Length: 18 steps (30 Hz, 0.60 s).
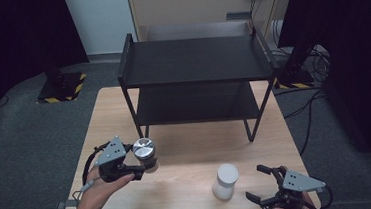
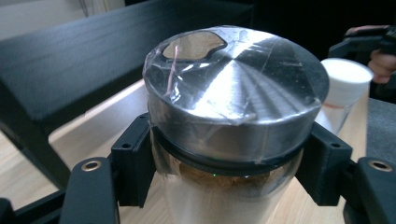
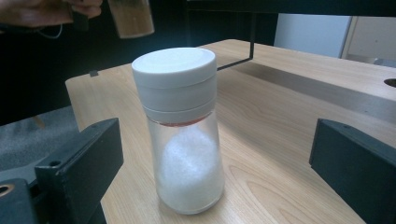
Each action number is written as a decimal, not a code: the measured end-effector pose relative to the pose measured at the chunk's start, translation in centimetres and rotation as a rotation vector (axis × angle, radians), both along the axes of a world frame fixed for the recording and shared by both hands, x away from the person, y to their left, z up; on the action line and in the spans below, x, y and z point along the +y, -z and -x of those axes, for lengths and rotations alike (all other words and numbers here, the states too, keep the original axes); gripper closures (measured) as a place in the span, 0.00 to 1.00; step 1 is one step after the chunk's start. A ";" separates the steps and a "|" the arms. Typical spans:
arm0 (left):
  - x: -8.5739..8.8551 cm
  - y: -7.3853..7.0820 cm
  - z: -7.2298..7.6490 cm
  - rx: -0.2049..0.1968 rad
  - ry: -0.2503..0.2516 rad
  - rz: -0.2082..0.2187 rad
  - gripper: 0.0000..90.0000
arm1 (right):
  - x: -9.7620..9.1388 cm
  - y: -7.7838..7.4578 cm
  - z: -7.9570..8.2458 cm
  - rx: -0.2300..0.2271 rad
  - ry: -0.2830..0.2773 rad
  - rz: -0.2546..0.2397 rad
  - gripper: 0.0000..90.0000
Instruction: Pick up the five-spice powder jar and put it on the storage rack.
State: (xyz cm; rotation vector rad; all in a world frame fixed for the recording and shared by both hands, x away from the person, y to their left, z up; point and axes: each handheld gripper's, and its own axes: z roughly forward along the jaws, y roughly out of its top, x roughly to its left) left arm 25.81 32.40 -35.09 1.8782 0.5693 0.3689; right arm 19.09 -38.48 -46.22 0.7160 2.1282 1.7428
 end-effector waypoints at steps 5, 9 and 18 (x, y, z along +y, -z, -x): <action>-0.1 -1.9 -0.6 -0.006 0.036 0.013 0.33 | -0.1 -0.1 0.0 -0.004 -0.001 -0.004 0.04; -0.4 -3.7 -0.9 -0.025 0.057 0.010 0.33 | -0.2 -0.1 0.1 -0.005 0.001 -0.010 0.04; -1.2 -7.1 -1.7 -0.060 0.104 0.001 0.33 | -0.1 -0.2 -0.1 0.000 -0.007 -0.017 0.04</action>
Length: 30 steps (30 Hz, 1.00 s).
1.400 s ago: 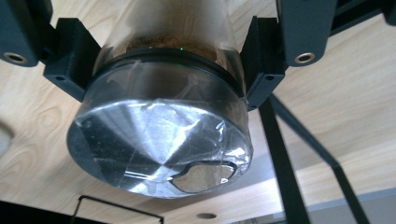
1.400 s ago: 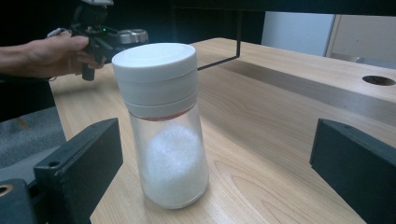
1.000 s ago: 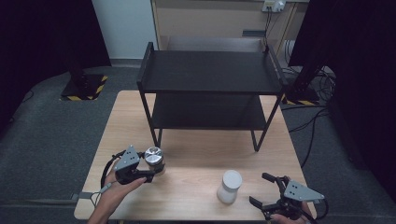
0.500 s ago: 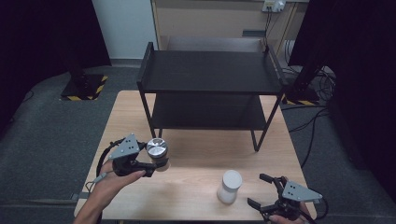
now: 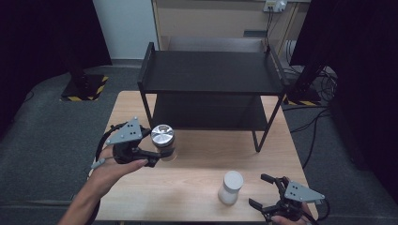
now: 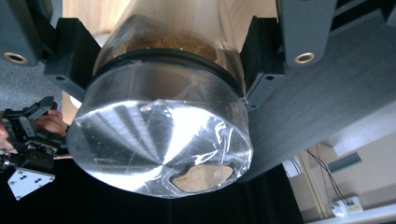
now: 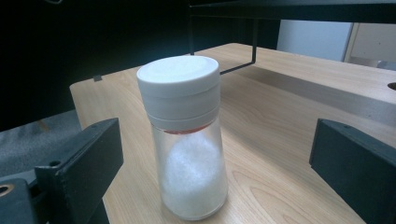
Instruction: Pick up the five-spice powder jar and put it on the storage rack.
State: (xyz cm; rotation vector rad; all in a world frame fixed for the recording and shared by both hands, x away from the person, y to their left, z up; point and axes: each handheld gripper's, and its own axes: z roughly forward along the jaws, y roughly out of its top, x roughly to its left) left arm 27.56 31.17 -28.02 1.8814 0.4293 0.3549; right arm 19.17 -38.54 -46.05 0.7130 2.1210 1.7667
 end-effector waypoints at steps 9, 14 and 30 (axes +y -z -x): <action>-0.5 -2.1 -0.9 -0.011 0.023 -0.013 0.33 | -0.3 -0.1 0.1 -0.001 0.004 -0.003 0.04; -0.6 -3.3 -1.8 -0.011 0.031 -0.002 0.33 | -0.2 -0.1 0.0 -0.002 0.000 -0.001 0.04; -1.8 -8.5 -4.0 -0.052 0.061 0.014 0.33 | -0.1 -0.2 0.0 0.002 -0.001 0.005 0.04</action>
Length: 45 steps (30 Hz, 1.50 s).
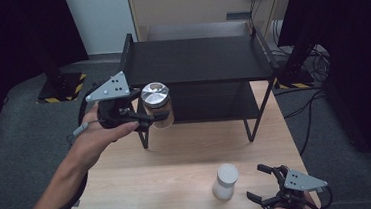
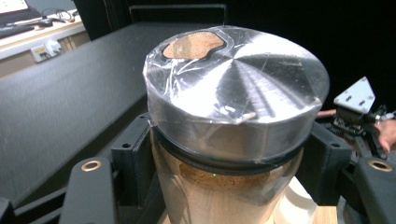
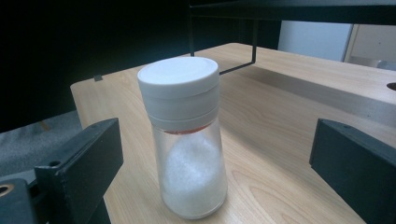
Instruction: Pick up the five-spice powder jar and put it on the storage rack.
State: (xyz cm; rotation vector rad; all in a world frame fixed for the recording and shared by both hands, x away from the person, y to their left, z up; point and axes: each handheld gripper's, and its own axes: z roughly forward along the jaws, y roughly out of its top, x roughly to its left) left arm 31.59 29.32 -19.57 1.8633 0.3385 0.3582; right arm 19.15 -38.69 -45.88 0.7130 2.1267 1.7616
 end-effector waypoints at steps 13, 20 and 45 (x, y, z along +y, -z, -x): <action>-1.0 -3.3 -2.1 -0.015 0.001 -0.001 0.33 | 0.2 0.4 -0.2 0.017 -0.008 -0.003 0.04; -0.7 -4.2 -3.3 -0.017 -0.015 0.012 0.33 | 0.2 0.5 -0.3 0.021 -0.008 -0.003 0.04; -2.3 -6.0 -7.0 -0.020 -0.065 -0.023 0.33 | 0.3 0.6 -0.3 0.032 -0.012 0.001 0.04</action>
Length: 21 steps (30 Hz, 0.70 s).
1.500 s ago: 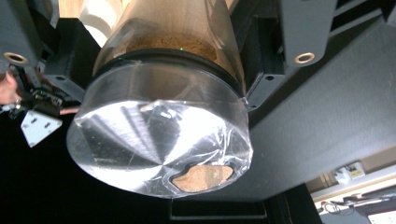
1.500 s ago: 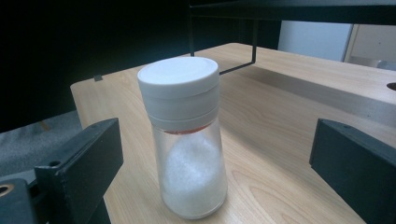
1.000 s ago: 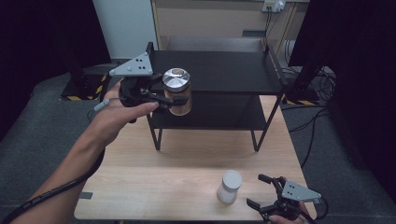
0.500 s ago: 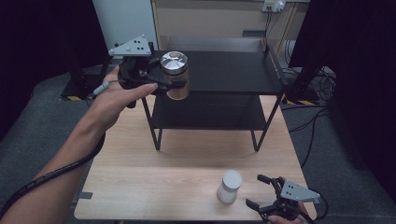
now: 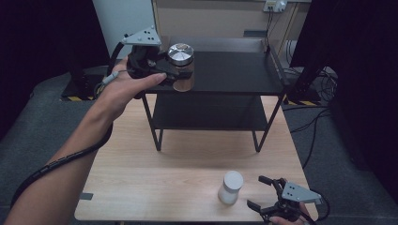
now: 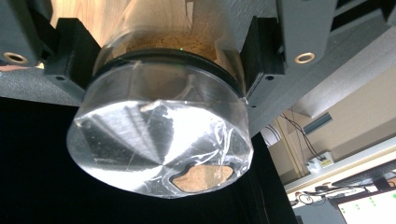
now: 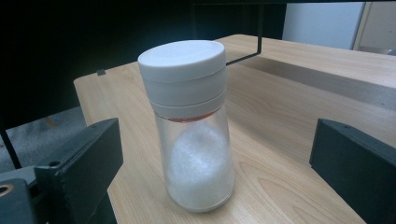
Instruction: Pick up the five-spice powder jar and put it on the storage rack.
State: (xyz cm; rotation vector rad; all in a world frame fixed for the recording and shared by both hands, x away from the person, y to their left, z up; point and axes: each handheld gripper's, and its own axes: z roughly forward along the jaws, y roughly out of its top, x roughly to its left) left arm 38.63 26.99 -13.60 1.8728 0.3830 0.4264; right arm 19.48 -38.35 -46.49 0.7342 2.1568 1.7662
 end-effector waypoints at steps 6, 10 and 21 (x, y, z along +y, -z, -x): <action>-0.6 0.3 -1.0 0.004 -0.002 0.010 0.33 | -0.2 0.0 0.0 0.000 0.004 -0.001 0.04; -1.1 0.3 -1.4 0.007 -0.015 -0.004 0.33 | -0.2 0.0 0.1 0.000 0.006 -0.003 0.04; -1.6 0.8 -2.7 0.026 -0.049 -0.005 0.33 | -0.3 0.1 0.0 0.008 0.005 0.000 0.03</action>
